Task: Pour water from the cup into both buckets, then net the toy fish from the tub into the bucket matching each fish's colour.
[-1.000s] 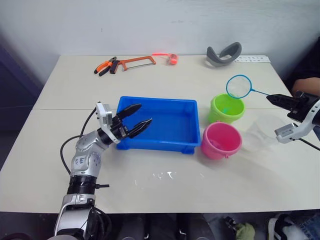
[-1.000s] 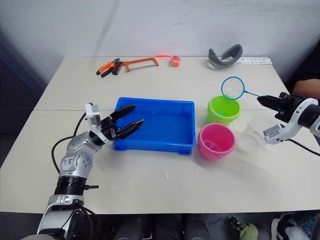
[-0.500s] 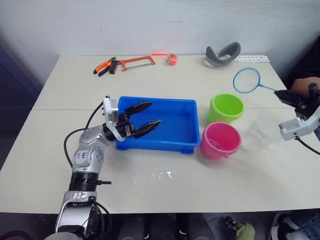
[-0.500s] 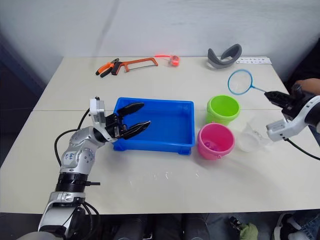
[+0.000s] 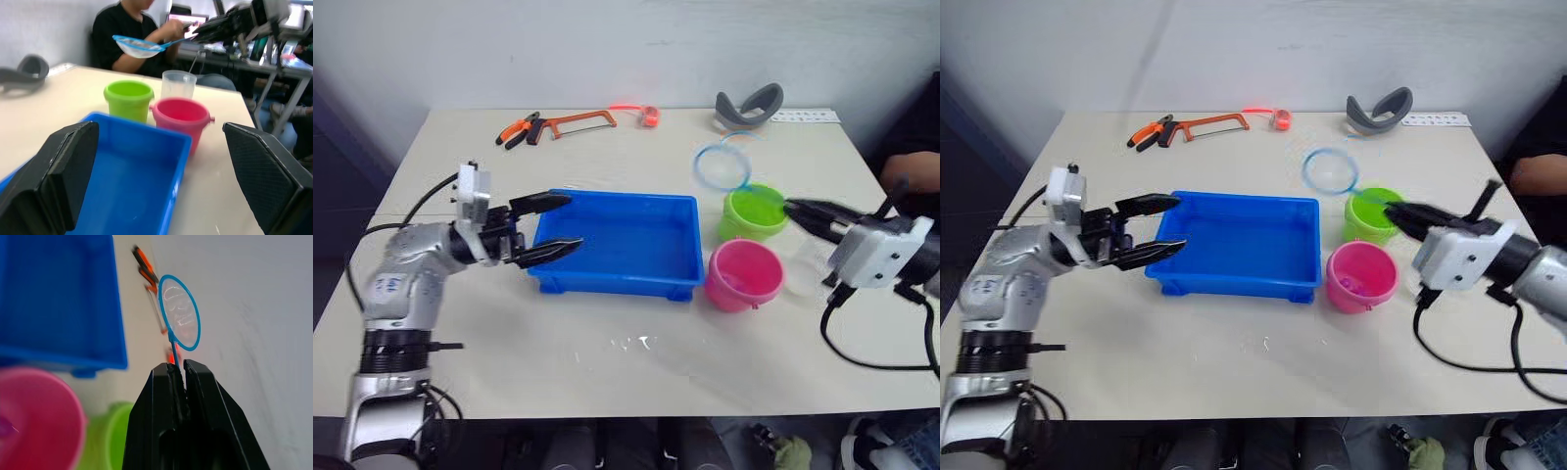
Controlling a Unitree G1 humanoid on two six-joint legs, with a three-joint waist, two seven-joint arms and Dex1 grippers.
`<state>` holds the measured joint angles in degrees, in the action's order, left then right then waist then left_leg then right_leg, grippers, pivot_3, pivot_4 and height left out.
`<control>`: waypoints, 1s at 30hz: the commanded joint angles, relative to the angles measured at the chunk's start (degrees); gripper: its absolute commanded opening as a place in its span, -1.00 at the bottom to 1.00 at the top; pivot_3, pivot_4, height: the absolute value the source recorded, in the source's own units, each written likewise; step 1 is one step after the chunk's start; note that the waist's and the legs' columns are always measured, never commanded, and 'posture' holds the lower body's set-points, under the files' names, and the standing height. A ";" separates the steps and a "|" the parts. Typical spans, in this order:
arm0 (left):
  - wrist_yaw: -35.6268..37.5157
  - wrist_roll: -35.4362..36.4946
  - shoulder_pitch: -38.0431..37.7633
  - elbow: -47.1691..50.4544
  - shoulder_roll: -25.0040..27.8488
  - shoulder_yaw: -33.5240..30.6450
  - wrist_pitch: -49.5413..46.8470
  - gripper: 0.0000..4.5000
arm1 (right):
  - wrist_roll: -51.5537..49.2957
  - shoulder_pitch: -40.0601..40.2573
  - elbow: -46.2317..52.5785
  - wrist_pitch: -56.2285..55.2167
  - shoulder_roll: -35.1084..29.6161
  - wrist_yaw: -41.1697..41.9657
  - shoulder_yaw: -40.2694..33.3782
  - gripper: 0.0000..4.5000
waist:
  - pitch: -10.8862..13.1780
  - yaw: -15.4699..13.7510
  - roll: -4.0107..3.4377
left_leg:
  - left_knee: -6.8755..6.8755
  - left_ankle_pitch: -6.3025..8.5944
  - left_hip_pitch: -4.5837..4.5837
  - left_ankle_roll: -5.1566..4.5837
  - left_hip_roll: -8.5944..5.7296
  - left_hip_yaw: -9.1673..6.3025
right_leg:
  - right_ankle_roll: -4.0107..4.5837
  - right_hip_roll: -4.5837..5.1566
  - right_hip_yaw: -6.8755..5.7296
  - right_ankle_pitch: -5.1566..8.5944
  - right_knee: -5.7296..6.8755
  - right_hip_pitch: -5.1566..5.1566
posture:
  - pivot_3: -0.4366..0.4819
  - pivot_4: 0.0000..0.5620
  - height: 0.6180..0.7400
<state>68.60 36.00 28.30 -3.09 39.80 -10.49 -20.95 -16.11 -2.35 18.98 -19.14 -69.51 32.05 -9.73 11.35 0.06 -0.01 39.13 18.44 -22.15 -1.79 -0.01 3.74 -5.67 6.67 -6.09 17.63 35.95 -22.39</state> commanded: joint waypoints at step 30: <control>0.78 5.37 -33.58 18.13 11.69 -23.84 -3.62 1.00 | 7.23 -10.98 -4.80 -6.85 31.86 24.99 31.37 0.98 | -0.10 0.12 0.30 | 0.00 0.07 0.01 -0.07 -0.18 -0.08 | 0.02 0.61 -0.18 0.01 0.02 -0.02 | -0.05 -0.47 1.00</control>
<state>69.40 40.46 -4.32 13.31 50.56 -32.31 -24.56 -4.75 -14.21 9.61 -28.29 -36.00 57.71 25.85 11.25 0.18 0.29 39.12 18.51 -22.14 -1.86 -0.19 3.66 -5.65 7.28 -6.26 17.64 35.98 -22.41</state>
